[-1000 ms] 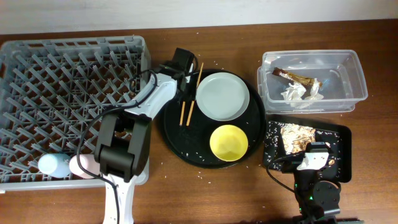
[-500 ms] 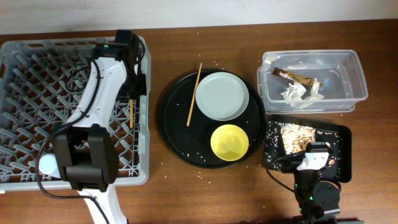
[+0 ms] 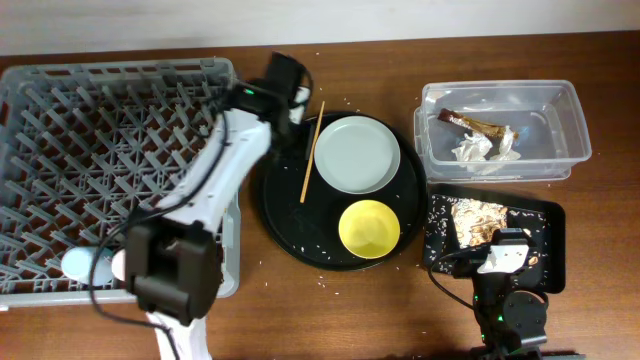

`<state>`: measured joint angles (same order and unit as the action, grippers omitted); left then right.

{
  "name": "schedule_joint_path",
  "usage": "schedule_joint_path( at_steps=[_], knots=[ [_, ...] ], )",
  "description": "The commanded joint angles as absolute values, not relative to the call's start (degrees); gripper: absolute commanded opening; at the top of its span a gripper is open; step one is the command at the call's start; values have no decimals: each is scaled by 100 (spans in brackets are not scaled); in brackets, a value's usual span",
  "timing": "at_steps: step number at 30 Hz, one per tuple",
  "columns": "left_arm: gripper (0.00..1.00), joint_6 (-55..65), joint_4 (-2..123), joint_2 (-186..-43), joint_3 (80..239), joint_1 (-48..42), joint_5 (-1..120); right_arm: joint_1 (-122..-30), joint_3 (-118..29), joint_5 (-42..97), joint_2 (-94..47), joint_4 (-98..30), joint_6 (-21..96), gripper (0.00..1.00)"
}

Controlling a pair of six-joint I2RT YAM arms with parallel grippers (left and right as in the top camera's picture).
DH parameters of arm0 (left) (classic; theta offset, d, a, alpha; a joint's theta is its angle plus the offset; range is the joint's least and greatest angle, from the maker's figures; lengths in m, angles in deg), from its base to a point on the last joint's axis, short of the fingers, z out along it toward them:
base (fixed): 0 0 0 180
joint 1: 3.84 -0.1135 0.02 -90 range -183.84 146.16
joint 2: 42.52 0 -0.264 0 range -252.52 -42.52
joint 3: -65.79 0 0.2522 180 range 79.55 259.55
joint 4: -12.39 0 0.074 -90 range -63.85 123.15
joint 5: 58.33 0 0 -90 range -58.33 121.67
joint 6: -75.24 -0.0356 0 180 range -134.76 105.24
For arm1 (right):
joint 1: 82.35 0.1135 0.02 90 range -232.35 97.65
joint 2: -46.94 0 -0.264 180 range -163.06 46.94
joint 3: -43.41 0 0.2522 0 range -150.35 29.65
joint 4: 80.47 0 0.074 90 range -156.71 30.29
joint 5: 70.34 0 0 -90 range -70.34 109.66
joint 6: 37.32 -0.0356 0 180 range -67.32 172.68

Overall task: Sort waste into correct bins and load items into the dishwasher rack
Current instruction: 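Grasp the second chopstick with left gripper and place it in the rack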

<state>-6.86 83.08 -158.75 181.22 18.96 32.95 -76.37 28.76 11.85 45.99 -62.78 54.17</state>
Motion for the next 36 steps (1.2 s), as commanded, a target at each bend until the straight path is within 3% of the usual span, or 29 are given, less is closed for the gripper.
schedule_joint_path(
  at_steps=[1, 6, 9, 11, 12, 13, 16, 19, 22, 27, 32, 34, 36],
  knots=[
    [51, -870, 7954, -16528, 17893, 2213, 3210, -7676, 2920, 1196, 4620, -6261, 5376, 99],
    [50, -861, 7718, -17407, 17891, 2423, 3183, -7676, 2920, 1196, 4620, -6261, 5376, 98],
    [17, -795, 7768, -17726, 17893, 2423, 3236, -7676, 2920, 1196, 4620, -6261, 5376, 98],
    [13, -795, 7982, -17684, 18096, 2421, 3297, -7676, 2920, 1196, 4620, -6261, 5376, 98],
    [18, -798, 8227, -17676, 18306, 2421, 3284, -7676, 2920, 1196, 4620, -6261, 5376, 98],
    [36, -798, 8551, -17669, 18568, 2397, 3203, -7676, 2920, 1196, 4620, -6261, 5376, 98],
    [51, -640, 9515, -17654, 19309, 2141, 3170, -7676, 2920, 1196, 4620, -6261, 5376, 98],
    [51, -367, 9576, -17656, 19305, 1945, 3245, -7676, 2920, 1196, 4620, -6261, 5376, 98],
    [50, -374, 9381, -17534, 19759, 1792, 4195, -7676, 2920, 1196, 4620, -6261, 5376, 98],
    [50, -538, 8415, -17931, 19751, 2030, 3033, -7676, 2920, 1196, 4620, -6261, 5376, 98],
    [34, 105, 8022, -18469, 19751, 2012, 3205, -7676, 2920, 1196, 4620, -6261, 5376, 98],
    [15, 105, 8041, -18471, 19751, 2017, 3210, -7676, 2920, 1196, 4620, -6261, 5376, 98],
    [14, 105, 8140, -18469, 19753, 2017, 3280, -7676, 2920, 1196, 4620, -6261, 5376, 98]
  ],
)
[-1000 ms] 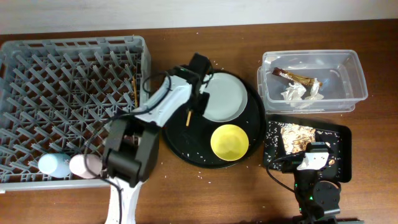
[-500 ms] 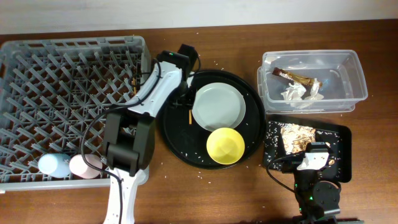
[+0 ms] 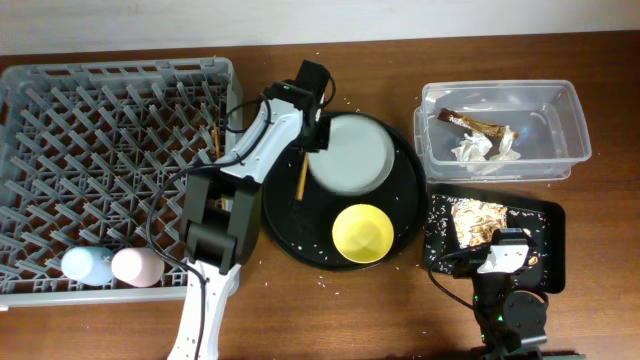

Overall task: Sort waste into correct bins and load items into the dishwasher rack
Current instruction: 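Grasp the second chopstick with left gripper and place it in the rack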

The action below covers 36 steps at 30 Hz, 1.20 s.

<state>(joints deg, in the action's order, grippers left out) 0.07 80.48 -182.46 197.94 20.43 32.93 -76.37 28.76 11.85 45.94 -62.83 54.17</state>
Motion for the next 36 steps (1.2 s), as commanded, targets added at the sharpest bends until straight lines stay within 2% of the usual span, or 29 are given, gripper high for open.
schedule_joint_path(
  at_steps=[1, 2, 4, 5, 7, 10, 18, 20, 23, 24, 25, 29, 36],
  knots=[
    [15, 105, 8225, -18452, 19777, 2010, 3343, -7676, 2920, 1196, 4620, -6261, 5376, 98],
    [28, 105, 8398, -18386, 19890, 1977, 3365, -7676, 2920, 1196, 4620, -6261, 5376, 98],
    [39, -234, 8763, -18165, 20212, 1960, 3562, -7676, 2920, 1196, 4620, -6261, 5376, 98],
    [50, -299, 8949, -18071, 20297, 2036, 3500, -7676, 2920, 1196, 4620, -6261, 5376, 98],
    [58, -277, 8986, -18049, 20299, 2113, 2838, -7676, 2920, 1196, 4620, -6261, 5376, 98],
    [49, -48, 8828, -18036, 20491, 1958, 2781, -7676, 2920, 1196, 4620, -6261, 5376, 98],
    [48, -50, 8577, -18054, 20623, 1875, 2777, -7676, 2920, 1196, 4620, -6261, 5376, 98],
    [42, -68, 8618, -18143, 20577, 1875, 2775, -7676, 2920, 1196, 4620, -6261, 5376, 98],
    [29, -68, 8673, -18401, 20483, 1916, 2777, -7676, 2920, 1196, 4620, -6261, 5376, 98],
    [23, -65, 8782, -18517, 20483, 1936, 2781, -7676, 2920, 1196, 4620, -6261, 5376, 99],
    [13, -68, 8949, -18559, 20483, 1940, 2897, -7676, 2920, 1196, 4620, -6261, 5376, 98],
    [14, -68, 9357, -18574, 20483, 1947, 3192, -7676, 2920, 1196, 4620, -6261, 5376, 98],
    [32, -46, 9617, -18484, 20719, 2012, 3197, -7676, 2920, 1196, 4620, -6261, 5376, 98]
  ],
)
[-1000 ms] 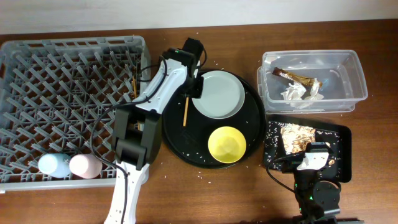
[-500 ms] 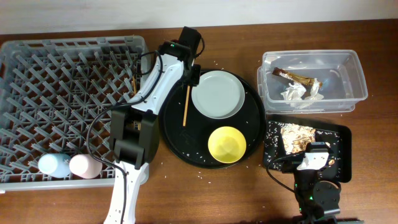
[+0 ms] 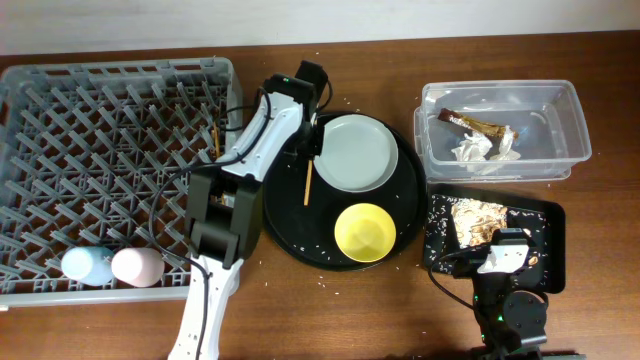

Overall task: Sort waste into correct bins and load items into the dishwasher rack
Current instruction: 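Grasp the second chopstick with left gripper and place it in the rack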

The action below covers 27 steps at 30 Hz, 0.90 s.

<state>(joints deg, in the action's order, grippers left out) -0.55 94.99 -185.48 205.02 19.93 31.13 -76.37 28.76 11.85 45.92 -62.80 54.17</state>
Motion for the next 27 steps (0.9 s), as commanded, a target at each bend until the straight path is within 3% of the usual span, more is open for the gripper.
schedule_joint_path(
  at_steps=[1, 6, 12, 17, 27],
  knots=[
    [33, -46, 9705, -18377, 20804, 2012, 3199, -7676, 2920, 1196, 4620, -6261, 5376, 98],
    [42, -48, 9569, -18307, 20669, 2148, 3253, -7676, 2920, 1196, 4620, -6261, 5376, 99],
    [41, 217, 9845, -18174, 20575, 2183, 2475, -7676, 2920, 1196, 4620, -6261, 5376, 99],
    [41, 13, 9722, -17903, 20618, 2076, 3708, -7676, 2920, 1196, 4620, -6261, 5376, 98],
    [45, -297, 9967, -18076, 19681, 2242, 3883, -7676, 2920, 1196, 4620, -6261, 5376, 98]
  ],
)
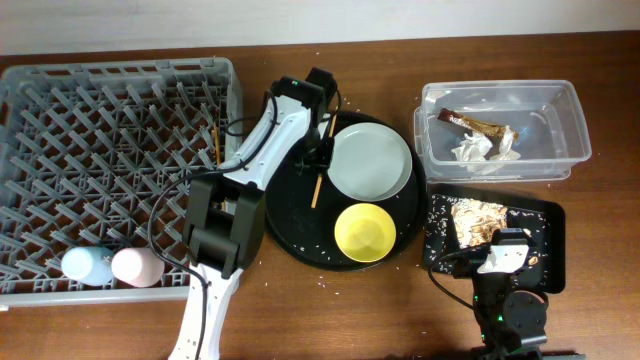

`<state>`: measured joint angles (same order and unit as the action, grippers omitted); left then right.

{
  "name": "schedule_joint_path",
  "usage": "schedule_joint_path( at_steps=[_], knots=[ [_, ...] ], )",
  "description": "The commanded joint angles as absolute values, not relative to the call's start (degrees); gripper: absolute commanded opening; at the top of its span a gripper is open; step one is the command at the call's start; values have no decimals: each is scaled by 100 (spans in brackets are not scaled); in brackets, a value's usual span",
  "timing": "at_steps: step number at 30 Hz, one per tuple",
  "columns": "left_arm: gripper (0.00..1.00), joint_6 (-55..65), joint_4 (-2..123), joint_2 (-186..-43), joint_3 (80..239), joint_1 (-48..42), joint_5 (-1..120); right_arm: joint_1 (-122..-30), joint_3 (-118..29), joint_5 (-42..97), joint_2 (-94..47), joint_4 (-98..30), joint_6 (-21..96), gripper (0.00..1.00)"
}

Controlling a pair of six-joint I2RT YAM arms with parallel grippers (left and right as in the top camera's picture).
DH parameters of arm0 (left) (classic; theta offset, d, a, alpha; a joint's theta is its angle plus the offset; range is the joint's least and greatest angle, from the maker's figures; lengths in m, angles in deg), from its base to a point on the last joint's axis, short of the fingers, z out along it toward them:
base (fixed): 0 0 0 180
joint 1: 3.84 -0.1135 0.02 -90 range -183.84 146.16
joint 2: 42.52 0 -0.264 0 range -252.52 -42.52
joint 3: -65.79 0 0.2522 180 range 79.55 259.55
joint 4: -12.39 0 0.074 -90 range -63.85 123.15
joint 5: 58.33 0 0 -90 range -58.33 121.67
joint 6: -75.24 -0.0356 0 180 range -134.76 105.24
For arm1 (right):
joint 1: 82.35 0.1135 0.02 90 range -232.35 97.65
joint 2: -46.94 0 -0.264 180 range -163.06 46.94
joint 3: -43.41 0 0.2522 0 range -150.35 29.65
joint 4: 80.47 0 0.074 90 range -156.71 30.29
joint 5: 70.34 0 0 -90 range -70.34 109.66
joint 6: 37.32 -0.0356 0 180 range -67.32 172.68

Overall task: Sort waste into correct bins and load items into the dishwasher rack
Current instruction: 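Grasp the second chopstick with left gripper and place it in the rack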

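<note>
My left gripper (322, 148) is down on the round black tray (290, 232), at the left rim of the white plate (372, 160). The upper end of a wooden chopstick (316, 185) runs under it, and its fingers are hidden by the wrist. A yellow bowl (365, 231) sits on the same tray. In the grey dishwasher rack (60, 130) a second chopstick (218, 146) stands near the right wall, and a blue cup (82, 265) and a pink cup (135, 266) lie at the front. My right gripper (505, 252) rests at the front right.
A clear bin (570, 125) at the back right holds wrappers and crumpled paper. In front of it a black rectangular tray (550, 225) carries food scraps. Crumbs are scattered on the round tray and on the table around it.
My left gripper has shifted a little to the right and nearer. The chopstick under it has moved right with it, and the white plate has slid right and slightly forward. The right arm is unchanged.
First my left arm lay across the rack's right edge, with one long chopstick beside the plate. Then the arm was over the tray, a chopstick stood in the rack, and the gripper covered the tray chopstick's top. Chopstick and plate have shifted at each moment since.
</note>
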<state>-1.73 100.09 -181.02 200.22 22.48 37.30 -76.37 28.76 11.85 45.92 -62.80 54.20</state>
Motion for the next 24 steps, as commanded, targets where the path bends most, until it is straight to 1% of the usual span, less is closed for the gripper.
schedule_joint_path(
  at_steps=[1, 2, 4, 5, 6, 7, 9, 11, 13, 15, 17, 19, 21, 24],
  knots=[
    [45, -345, 9814, -18076, 19578, 2268, 4007, -7676, 2920, 1196, 4620, -6261, 5376, 99],
    [45, -444, 9676, -18076, 19539, 2334, 4088, -7676, 2920, 1196, 4620, -6261, 5376, 99],
    [39, -459, 9602, -18078, 19477, 2456, 3844, -7676, 2920, 1196, 4620, -6261, 5376, 98],
    [31, -454, 9606, -18084, 19440, 2522, 3527, -7676, 2920, 1196, 4620, -6261, 5376, 98],
    [11, -306, 9628, -18084, 19412, 2530, 3304, -7676, 2920, 1196, 4620, -6261, 5376, 98],
    [0, -146, 9633, -18084, 19412, 2515, 3183, -7676, 2920, 1196, 4620, -6261, 5376, 99],
    [0, -35, 9611, -18082, 19469, 2469, 3188, -7676, 2920, 1196, 4620, -6261, 5376, 98],
    [0, -24, 9932, -17995, 19814, 2323, 3188, -7676, 2920, 1196, 4620, -6261, 5376, 98],
    [0, -26, 10524, -17514, 20299, 2045, 3179, -7676, 2920, 1196, 4620, -6261, 5376, 98],
    [0, -26, 10778, -16957, 20446, 1739, 2891, -7676, 2920, 1196, 4620, -6261, 5376, 98],
    [0, -28, 11219, -16452, 20446, 1278, 2351, -7676, 2920, 1196, 4620, -6261, 5376, 98],
    [0, -245, 11576, -16417, 20382, 839, 2279, -7676, 2920, 1196, 4620, -6261, 5376, 98],
    [0, -345, 11639, -16417, 20067, 550, 2281, -7676, 2920, 1196, 4620, -6261, 5376, 98],
    [0, -675, 11397, -16428, 19416, 432, 2281, -7676, 2920, 1196, 4620, -6261, 5376, 98]
  ],
)
